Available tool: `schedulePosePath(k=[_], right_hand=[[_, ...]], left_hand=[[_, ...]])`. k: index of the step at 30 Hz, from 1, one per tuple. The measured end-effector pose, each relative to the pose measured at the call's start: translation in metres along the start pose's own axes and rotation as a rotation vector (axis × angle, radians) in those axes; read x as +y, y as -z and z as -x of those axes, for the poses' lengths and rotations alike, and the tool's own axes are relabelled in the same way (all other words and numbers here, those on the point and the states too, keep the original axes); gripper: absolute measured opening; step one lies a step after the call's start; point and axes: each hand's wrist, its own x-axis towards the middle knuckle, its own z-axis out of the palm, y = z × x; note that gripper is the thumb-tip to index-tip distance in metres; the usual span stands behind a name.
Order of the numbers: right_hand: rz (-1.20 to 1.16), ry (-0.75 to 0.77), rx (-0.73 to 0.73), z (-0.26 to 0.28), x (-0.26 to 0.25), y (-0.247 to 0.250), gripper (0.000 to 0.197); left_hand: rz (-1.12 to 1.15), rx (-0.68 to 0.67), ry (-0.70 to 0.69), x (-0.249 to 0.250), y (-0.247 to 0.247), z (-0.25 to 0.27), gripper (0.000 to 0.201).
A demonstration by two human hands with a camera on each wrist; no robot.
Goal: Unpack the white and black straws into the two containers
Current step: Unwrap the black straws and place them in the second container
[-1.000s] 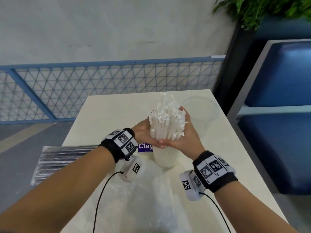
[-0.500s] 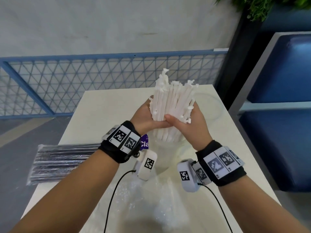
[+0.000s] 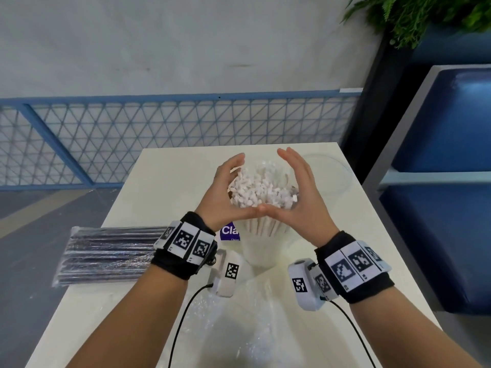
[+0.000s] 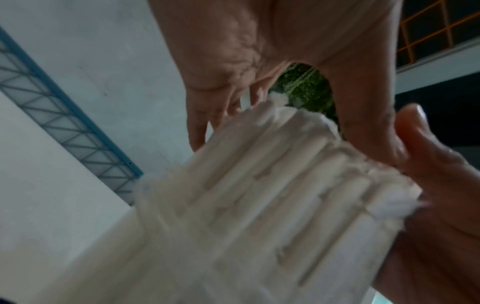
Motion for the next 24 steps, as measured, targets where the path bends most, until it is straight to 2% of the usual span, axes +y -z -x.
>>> schedulePosePath(k=[3, 6, 9, 12, 13, 16, 18, 20, 24], right_hand=[[0.051, 0.012, 0.093, 0.009, 0.004, -0.004, 0.093], [0.019, -0.141, 0.122, 0.015, 0.009, -0.008, 0.11], [-0.154, -0.36, -0.076, 0.018, 0.012, -0.009, 0.126], [-0.105, -0.353, -0.232, 0.015, 0.018, -0.013, 0.133], [-0.077, -0.339, -0.228, 0.013, 0.018, -0.015, 0.125], [-0.033, -0.306, -0.068, 0.007, 0.021, -0.021, 0.073], [-0.072, -0.279, 0.03, 0.005, 0.021, -0.022, 0.049], [-0.123, -0.242, 0.082, 0.001, 0.018, -0.022, 0.04], [-0.136, -0.095, 0.131, -0.012, 0.004, -0.016, 0.033]], left_hand=[[-0.081, -0.016, -0.076, 0.011, -0.001, 0.006, 0.104], [-0.168, -0.054, -0.087, 0.009, 0.0, 0.004, 0.112], [-0.115, -0.17, 0.099, -0.008, 0.005, 0.0, 0.134], [-0.077, -0.3, 0.162, -0.021, 0.001, -0.002, 0.125], [-0.062, -0.288, 0.149, -0.023, -0.002, -0.004, 0.119], [-0.005, -0.151, 0.107, -0.024, -0.009, -0.011, 0.104], [0.048, -0.085, 0.077, -0.021, -0.01, -0.014, 0.09], [0.106, -0.038, 0.057, -0.017, -0.009, -0.016, 0.079], [0.209, 0.022, 0.005, -0.004, -0.001, -0.021, 0.076]])
